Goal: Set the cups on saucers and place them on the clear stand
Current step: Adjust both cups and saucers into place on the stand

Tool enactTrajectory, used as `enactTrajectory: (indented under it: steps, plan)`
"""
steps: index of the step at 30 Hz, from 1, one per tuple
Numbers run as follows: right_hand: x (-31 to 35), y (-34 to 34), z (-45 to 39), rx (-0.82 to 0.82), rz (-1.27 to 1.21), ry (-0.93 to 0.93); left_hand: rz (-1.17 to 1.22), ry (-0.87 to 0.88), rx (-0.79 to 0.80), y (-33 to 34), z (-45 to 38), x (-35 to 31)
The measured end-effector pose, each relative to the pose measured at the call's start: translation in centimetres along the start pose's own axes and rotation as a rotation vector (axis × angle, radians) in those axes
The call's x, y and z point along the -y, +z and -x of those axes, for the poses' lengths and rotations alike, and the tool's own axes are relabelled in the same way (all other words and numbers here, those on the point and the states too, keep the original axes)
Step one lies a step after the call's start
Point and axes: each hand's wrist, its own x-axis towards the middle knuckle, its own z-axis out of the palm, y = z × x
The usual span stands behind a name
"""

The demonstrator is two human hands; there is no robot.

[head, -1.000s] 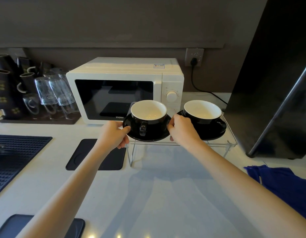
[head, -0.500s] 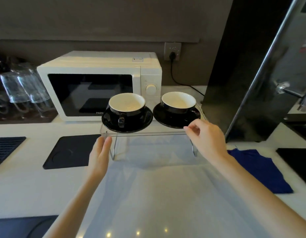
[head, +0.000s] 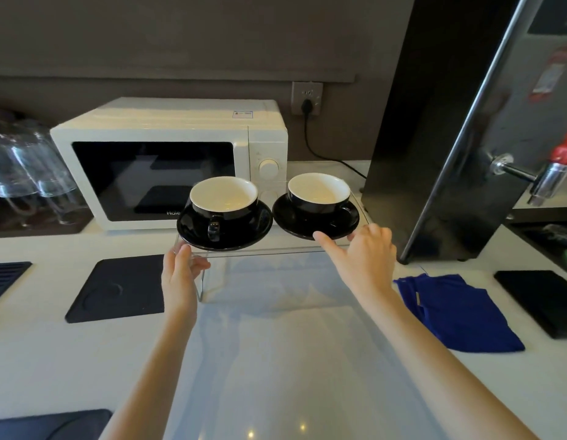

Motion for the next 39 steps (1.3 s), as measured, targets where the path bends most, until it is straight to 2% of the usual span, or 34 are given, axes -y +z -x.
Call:
enactTrajectory:
  steps: [4, 14, 36, 38, 39]
  plan:
    - [0.5, -0.1, 0.5, -0.011, 0.022, -0.005, -0.026, 0.005, 0.062, -0.2, -0.8, -0.1]
    - [0.6, 0.9, -0.3, -0.028, 0.023, 0.012, -0.058, -0.066, 0.065, -1.7, -2.7, 0.3]
    - [-1.0, 0.5, -5.9, 0.382, -0.008, 0.04, 0.004, -0.079, -0.024, -0.3, -2.3, 0.8]
    - [-0.9, 0.3, -5.6, 0.345, -0.045, 0.048, -0.001, -0.081, -0.051, -0.2, -2.1, 0.7]
    - [-0.7, 0.2, -5.0, 0.26, -0.074, 0.047, -0.007, -0.084, -0.067, -0.2, -2.1, 0.7]
